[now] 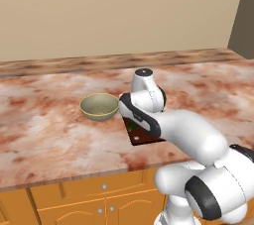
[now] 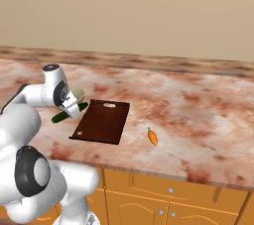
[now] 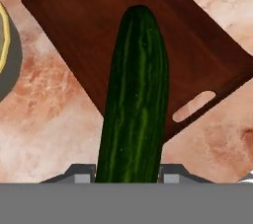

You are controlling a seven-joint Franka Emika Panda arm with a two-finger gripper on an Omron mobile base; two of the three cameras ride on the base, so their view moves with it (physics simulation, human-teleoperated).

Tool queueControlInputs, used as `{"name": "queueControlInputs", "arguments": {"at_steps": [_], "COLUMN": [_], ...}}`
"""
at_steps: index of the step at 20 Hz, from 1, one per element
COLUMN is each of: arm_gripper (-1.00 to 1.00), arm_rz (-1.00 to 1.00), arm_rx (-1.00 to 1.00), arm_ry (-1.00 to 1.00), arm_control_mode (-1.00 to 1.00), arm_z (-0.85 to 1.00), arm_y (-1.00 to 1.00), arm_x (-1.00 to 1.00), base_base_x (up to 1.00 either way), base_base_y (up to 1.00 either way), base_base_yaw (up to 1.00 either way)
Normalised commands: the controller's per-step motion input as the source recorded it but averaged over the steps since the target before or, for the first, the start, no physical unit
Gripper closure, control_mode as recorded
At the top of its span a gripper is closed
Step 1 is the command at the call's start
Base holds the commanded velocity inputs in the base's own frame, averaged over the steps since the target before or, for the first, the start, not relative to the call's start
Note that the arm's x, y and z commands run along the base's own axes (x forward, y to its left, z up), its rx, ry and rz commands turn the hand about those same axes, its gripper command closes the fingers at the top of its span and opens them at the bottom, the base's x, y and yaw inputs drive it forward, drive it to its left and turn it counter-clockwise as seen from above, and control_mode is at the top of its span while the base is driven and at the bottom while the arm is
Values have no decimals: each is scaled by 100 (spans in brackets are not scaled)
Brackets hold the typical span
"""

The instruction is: Place the two vegetables and bowl onto the tray for setting up a vegetable dip station.

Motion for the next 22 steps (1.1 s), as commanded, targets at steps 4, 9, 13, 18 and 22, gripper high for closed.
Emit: {"name": "queueControlInputs", "arguments": {"at_steps": [4,9,13,18,22], "arm_gripper": [100,100,100,100,100], "arm_rz": [-28,-20,-16,-17,-18], "arm_rx": [0,0,0,0,0], "arm_ry": [0,-6,-6,-4,0], "arm_control_mode": [-100,-100,-100,-100,-100], "arm_z": [12,0,0,0,0], "arm_y": [-71,-58,-56,-45,-1], "arm_x": [9,28,36,42,54], "base_base_x": [0,0,0,0,0], "base_base_y": [0,0,0,0,0], "base_base_yaw": [0,0,0,0,0]}}
